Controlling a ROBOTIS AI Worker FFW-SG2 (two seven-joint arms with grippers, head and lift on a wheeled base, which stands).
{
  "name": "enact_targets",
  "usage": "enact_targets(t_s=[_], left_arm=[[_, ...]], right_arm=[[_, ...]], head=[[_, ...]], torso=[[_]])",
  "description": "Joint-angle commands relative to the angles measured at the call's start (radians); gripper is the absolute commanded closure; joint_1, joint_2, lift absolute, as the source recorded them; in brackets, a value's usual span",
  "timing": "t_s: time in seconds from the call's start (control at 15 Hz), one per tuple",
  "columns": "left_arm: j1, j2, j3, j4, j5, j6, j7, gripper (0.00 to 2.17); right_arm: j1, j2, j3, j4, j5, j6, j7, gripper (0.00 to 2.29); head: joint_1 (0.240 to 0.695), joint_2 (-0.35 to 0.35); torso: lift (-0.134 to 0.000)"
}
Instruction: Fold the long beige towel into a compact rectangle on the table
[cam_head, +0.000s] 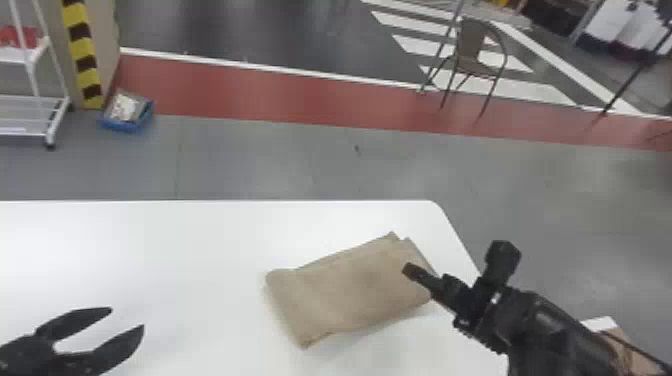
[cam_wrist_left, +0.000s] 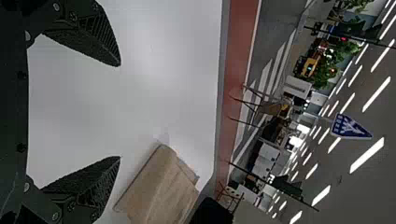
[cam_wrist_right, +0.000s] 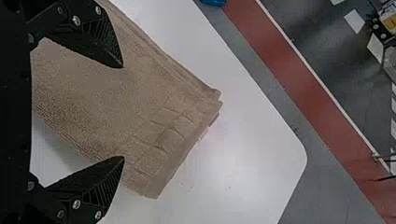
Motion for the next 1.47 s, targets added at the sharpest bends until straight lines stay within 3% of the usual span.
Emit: enact_targets(t_s=[0.0, 0.27, 0.53, 0.87, 1.4], left_arm=[[-0.003, 0.002, 0.001, 0.000, 0.000, 0.000, -0.001, 0.19], [-0.006, 0.010, 0.006, 0.002, -0.002, -0.003, -0.001, 0.19], [-0.006, 0.013, 0.004, 0.002, -0.002, -0.006, -0.003, 0.19], [0.000, 0.016, 0.009, 0.002, 0.000, -0.006, -0.020, 0.19], [0.029, 0.022, 0.017, -0.026, 0.000, -0.006, -0.024, 0.19]], right_arm=[[0.000, 0.001, 0.066, 0.003, 0.003, -0.001, -0.018, 0.21], [-0.006, 0.001, 0.210, 0.024, 0.052, -0.001, -0.079, 0.21], [-0.008, 0.001, 0.322, 0.047, 0.062, -0.023, -0.100, 0.21], [-0.005, 0.001, 0.402, 0.110, 0.079, -0.069, -0.120, 0.21], [0.008, 0.001, 0.526, 0.113, 0.075, -0.062, -0.131, 0.21]], head=[[0.695, -0.336], [0.695, -0.288], [0.695, -0.226], [0.695, -0.175], [0.695, -0.118]], torso=[[0.000], [0.000], [0.000], [0.000], [0.000]])
